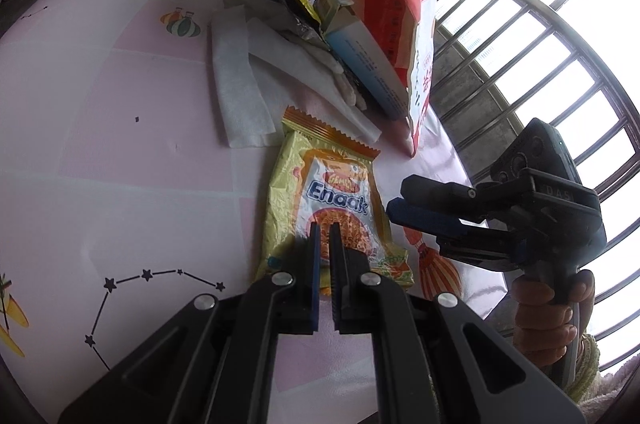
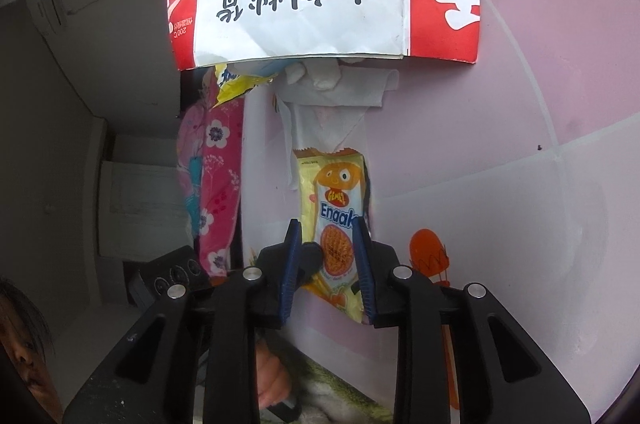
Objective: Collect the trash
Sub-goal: 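Close the right gripper on the yellow Enaak wrapper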
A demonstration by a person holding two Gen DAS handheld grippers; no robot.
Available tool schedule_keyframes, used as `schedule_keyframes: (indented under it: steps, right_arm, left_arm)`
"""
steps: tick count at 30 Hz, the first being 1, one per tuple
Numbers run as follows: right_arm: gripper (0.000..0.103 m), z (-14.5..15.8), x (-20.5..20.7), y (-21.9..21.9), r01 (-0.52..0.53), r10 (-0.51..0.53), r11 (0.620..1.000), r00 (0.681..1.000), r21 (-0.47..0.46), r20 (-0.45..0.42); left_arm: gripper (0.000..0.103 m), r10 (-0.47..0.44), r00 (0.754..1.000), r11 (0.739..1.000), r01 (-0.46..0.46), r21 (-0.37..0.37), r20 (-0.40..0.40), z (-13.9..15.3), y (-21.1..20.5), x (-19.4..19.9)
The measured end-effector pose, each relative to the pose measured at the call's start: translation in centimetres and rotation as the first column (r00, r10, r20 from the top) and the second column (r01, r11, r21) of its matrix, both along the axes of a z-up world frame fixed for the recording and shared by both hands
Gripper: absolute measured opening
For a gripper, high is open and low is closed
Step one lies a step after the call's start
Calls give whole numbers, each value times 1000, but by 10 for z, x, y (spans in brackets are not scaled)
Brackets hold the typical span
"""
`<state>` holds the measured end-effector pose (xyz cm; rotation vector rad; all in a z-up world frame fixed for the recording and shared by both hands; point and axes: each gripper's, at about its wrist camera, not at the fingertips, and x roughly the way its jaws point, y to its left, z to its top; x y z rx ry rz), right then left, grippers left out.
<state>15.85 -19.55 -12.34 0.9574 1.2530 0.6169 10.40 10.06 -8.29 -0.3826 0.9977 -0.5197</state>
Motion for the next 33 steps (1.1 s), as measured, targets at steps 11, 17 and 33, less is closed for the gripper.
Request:
schedule_keyframes:
  steps: [11, 17, 33]
  right_arm:
    - [39, -2, -7, -9, 3, -2, 999, 1000, 42, -23]
    - [39, -4, -9, -22, 10, -8, 998, 999, 58, -33]
    - [41, 2, -8, -28, -17, 17, 1000, 999, 5, -40]
  left_arm:
    - [4, 0, 1000, 1000, 0, -3, -1, 0, 0, 0]
    - [4, 0, 1000, 1000, 0, -7, -2, -1, 1, -1]
    - [4, 0, 1000, 1000, 0, -11, -2, -2, 3, 0]
